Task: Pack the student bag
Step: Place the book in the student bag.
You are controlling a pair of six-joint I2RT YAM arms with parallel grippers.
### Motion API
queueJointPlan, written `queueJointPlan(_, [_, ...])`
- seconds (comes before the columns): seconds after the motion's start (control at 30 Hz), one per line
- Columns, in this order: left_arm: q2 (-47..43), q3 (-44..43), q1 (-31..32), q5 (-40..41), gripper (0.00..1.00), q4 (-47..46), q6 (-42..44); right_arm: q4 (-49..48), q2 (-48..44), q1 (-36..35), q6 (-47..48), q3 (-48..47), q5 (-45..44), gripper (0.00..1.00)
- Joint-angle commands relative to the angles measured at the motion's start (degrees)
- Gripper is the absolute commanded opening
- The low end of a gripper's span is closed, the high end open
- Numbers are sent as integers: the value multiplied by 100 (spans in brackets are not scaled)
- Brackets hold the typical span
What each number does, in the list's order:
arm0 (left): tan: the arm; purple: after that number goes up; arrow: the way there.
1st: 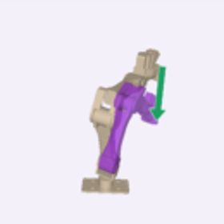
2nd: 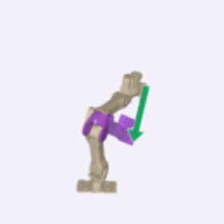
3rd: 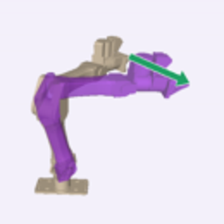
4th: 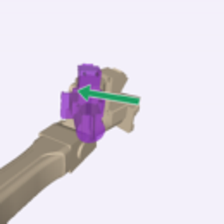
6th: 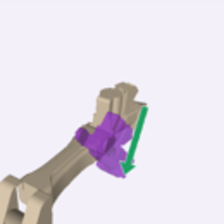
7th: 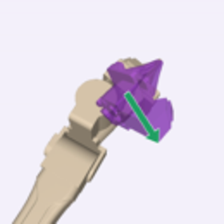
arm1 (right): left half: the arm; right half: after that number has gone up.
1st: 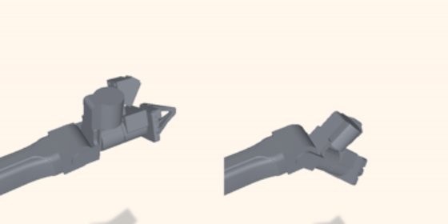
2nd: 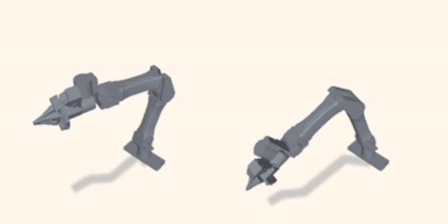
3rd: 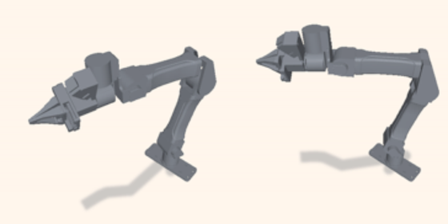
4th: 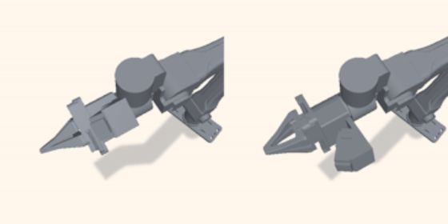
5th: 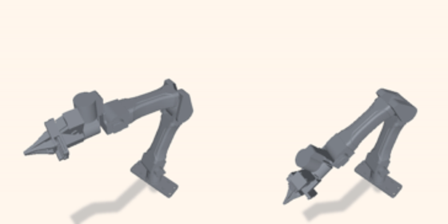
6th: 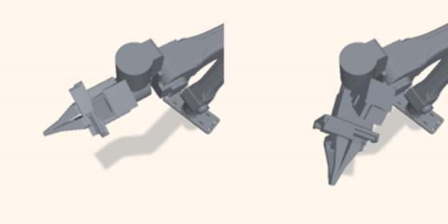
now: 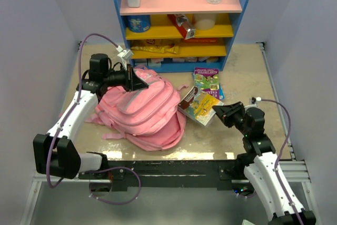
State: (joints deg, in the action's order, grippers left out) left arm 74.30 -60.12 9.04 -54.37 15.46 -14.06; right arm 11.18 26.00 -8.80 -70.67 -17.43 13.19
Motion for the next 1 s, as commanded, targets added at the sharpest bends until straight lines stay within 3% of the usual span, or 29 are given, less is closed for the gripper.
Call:
queueJointPlan(0.0, [-74, -343, -69, -91, 0, -913, -131, -907, 545, -104, 228, -831, 481, 0])
queueJointPlan(0.43, [190, -510, -69, -214, 0, -1195, -386, -2162, 2628, -1351, 379, -1096, 1115, 0])
queueJointPlan(0.67, [146, -448, -121, -293, 0, -1204, -413, -3305, 3947, -2143, 256, -1596, 766, 0])
queueJointPlan(0.77, [128, -439, -165, -381, 0, -1195, -430, -4191, 4474, -2389, 64, -1606, 571, 0])
queueJointPlan(0.9, [49, -378, -271, -495, 0, -1151, -439, -6131, 5212, -2460, -446, -1255, 238, 0])
queueJointPlan(0.97, [14, -352, -350, -566, 0, -1081, -430, -6522, 5660, -2521, -596, -1245, 53, 0])
